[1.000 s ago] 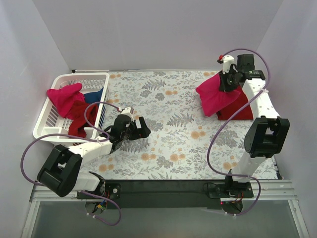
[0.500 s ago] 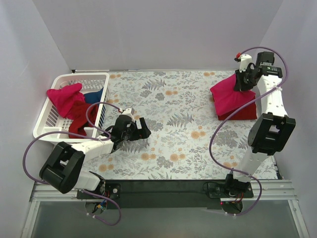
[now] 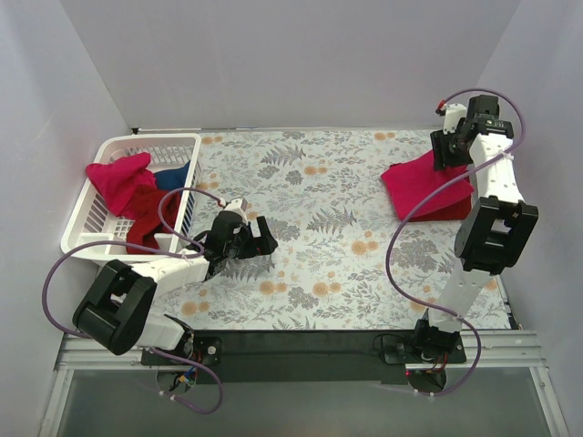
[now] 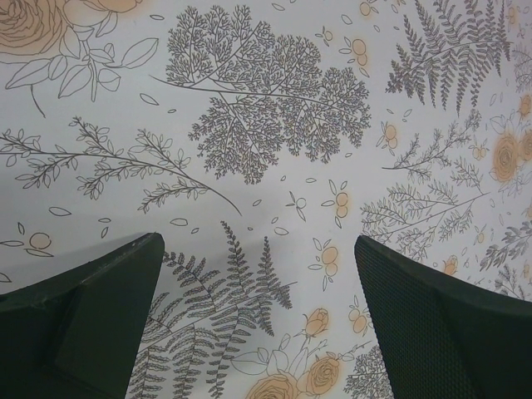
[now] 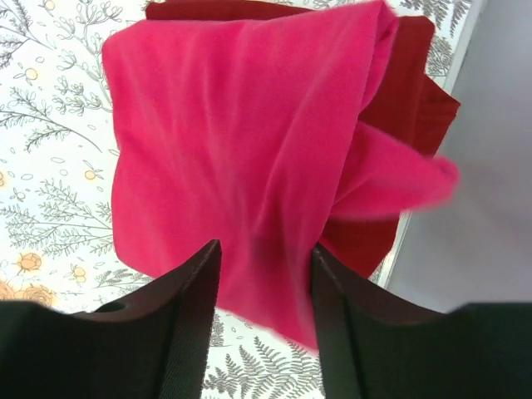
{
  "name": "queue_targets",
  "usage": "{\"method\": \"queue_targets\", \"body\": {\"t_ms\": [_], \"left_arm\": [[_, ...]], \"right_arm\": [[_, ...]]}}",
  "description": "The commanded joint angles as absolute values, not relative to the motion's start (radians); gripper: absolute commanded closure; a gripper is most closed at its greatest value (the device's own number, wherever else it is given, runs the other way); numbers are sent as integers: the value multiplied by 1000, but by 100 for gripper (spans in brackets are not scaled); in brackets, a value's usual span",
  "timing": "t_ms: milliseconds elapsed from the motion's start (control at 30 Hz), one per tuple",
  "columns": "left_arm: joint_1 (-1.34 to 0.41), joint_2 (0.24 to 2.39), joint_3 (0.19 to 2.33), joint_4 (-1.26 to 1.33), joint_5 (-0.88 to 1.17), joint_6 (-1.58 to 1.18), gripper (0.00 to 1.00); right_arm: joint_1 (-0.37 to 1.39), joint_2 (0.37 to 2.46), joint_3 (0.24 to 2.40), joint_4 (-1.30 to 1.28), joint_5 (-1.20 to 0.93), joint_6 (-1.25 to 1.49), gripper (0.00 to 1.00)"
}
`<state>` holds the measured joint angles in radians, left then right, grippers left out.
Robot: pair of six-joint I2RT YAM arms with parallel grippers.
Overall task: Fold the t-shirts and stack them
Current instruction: Neatly place the folded tshirt to the corner
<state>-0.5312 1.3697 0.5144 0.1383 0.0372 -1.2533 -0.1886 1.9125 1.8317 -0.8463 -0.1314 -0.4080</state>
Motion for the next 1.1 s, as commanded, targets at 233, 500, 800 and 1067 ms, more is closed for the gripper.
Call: {"method": "queue_targets", "body": {"t_ms": [233, 500, 800, 1067], "left_arm": [[-525, 1324, 535, 133, 25, -1243, 9], [-526, 1240, 564, 95, 12, -1204, 11], [-525, 1126, 597, 32, -89, -1172, 11], [-526, 1072, 592, 37, -117, -1186, 12]], "right_arm": [[-192, 1751, 1748, -752, -49, -330, 2], [-109, 1415, 1424, -540, -184, -206, 2], [150, 1138, 1041, -285, -272, 31, 2], [238, 1052, 764, -115, -267, 103, 2]]}}
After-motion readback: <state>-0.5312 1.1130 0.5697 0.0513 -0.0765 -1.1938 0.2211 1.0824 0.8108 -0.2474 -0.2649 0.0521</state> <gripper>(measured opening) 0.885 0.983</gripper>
